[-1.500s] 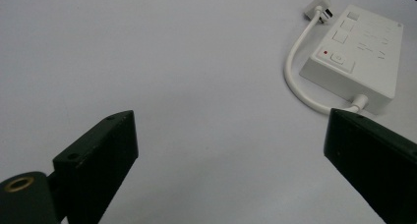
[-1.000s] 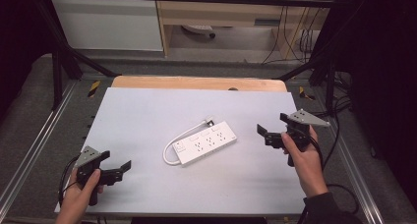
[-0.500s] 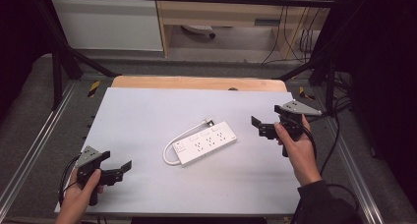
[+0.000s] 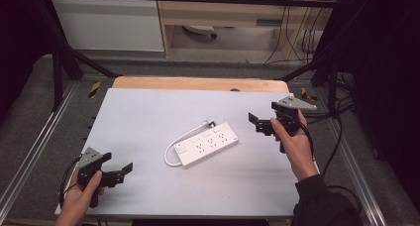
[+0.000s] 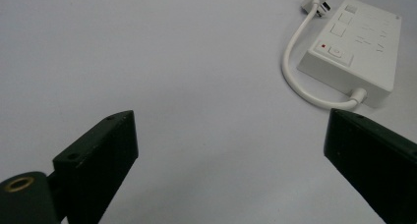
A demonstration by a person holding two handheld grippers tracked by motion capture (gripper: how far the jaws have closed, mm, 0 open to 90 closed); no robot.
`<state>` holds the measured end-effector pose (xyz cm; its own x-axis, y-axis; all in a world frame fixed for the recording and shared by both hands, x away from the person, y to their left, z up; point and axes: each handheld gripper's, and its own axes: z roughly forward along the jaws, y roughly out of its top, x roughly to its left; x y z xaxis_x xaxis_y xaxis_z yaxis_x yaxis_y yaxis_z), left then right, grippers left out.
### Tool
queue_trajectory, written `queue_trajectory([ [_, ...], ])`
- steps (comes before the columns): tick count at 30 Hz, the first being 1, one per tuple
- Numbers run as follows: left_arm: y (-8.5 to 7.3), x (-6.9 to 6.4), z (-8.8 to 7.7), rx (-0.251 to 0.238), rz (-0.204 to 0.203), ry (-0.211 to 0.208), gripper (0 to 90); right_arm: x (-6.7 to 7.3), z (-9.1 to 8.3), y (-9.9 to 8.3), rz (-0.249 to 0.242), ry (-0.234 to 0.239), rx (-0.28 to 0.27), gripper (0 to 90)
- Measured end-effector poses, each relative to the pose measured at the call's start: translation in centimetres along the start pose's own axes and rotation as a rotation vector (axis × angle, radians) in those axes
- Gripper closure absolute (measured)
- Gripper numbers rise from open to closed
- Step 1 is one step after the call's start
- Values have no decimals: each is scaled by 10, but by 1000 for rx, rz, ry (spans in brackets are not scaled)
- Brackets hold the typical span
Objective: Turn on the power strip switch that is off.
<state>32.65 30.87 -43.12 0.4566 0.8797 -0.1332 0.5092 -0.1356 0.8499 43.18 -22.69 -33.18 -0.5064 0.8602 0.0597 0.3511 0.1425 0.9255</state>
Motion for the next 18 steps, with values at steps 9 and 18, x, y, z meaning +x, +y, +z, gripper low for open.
queue_trajectory([
  [9, 0, 0, 0, 4, 4, -1, 61, -1, 9, 2, 16, -2, -2, 23],
  [18, 0, -1, 1, 6, 8, -3, 62, -2, 20, 2, 44, -14, 12, 41],
])
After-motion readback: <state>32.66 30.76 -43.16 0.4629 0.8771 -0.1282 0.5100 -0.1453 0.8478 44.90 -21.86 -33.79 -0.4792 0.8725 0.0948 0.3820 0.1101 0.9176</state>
